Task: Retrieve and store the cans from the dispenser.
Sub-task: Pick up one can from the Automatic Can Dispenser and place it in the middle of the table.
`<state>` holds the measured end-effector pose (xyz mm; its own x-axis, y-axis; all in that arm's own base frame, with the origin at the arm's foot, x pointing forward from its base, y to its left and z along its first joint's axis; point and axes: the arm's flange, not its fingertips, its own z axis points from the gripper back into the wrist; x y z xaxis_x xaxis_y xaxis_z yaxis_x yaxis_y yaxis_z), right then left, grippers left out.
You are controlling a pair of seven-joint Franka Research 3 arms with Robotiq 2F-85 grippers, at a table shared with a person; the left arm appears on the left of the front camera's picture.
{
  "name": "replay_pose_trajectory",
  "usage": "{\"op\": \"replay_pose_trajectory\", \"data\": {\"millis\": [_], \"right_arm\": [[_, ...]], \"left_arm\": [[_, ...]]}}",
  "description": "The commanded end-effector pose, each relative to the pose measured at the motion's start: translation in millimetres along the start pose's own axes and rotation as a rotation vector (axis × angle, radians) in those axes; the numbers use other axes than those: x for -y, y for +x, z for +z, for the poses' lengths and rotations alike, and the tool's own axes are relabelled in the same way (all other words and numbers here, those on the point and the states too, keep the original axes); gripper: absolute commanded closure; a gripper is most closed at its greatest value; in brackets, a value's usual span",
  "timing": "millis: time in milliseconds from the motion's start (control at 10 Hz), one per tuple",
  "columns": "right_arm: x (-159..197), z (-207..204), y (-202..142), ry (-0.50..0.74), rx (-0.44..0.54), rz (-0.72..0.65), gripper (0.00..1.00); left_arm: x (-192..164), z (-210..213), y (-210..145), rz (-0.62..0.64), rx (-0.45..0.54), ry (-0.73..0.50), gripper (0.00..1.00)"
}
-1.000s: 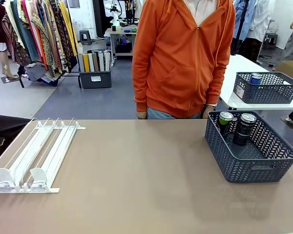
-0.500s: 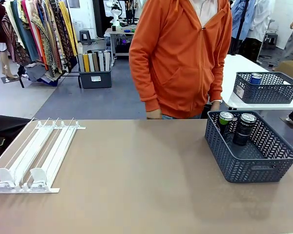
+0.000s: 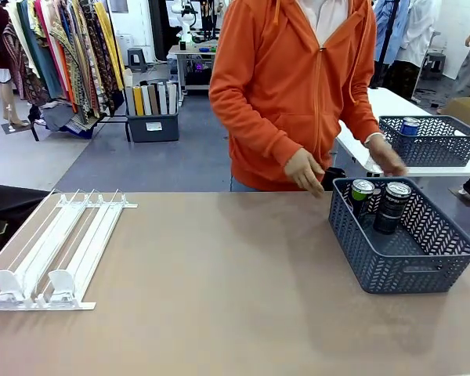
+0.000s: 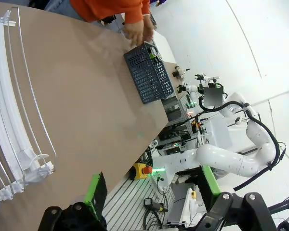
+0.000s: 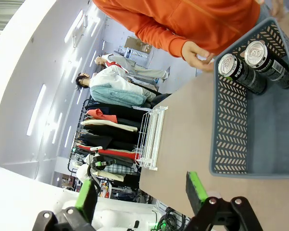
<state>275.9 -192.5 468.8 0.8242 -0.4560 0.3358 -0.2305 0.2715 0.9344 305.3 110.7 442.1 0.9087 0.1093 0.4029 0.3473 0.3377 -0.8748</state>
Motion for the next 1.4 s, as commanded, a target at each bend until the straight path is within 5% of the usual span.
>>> {"op": "replay_pose_trajectory", "data": {"millis": [0, 1300], "right_arm": [[-4.4, -2.2, 3.2, 0.025, 0.019, -0.002, 0.00], [-4.4, -2.2, 3.2, 0.025, 0.019, -0.002, 0.00]], "left_arm": [[2.1, -1.4, -0.1, 0.003, 0.013, -0.015, 0.00], [2.1, -1.4, -0.1, 0.003, 0.013, -0.015, 0.00]]}}
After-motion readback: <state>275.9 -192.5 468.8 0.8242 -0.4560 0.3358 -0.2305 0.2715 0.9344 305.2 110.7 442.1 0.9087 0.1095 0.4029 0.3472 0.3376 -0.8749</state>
